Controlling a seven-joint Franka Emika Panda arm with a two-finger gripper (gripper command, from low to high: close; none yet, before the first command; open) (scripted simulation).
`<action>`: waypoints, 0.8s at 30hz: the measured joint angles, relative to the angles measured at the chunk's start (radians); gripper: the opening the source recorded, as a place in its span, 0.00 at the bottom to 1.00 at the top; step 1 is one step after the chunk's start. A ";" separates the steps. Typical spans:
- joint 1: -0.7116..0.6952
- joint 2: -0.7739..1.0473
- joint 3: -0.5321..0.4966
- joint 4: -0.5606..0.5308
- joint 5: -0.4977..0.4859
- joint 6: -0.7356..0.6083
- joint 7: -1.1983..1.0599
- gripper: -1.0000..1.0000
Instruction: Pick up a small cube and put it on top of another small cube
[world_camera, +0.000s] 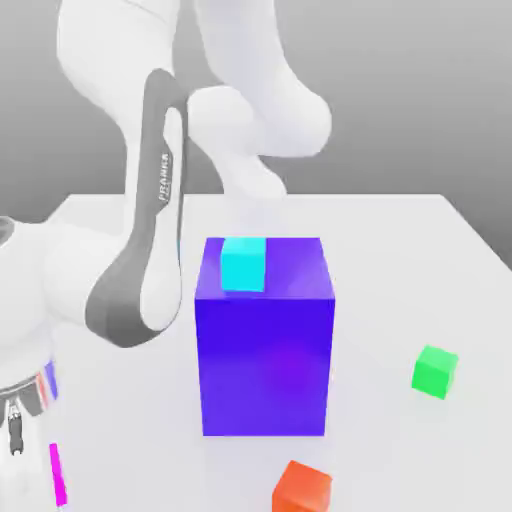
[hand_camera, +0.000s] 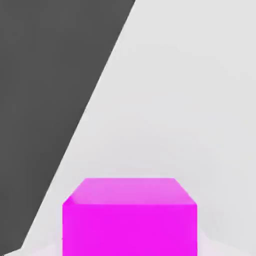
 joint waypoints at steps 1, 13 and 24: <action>0.022 -0.027 0.023 -0.019 -0.003 0.003 -0.010 0.00; 0.382 -0.341 0.340 -0.306 -0.033 0.064 -0.138 0.00; 0.683 -0.444 0.489 -0.532 -0.028 0.067 -0.211 0.00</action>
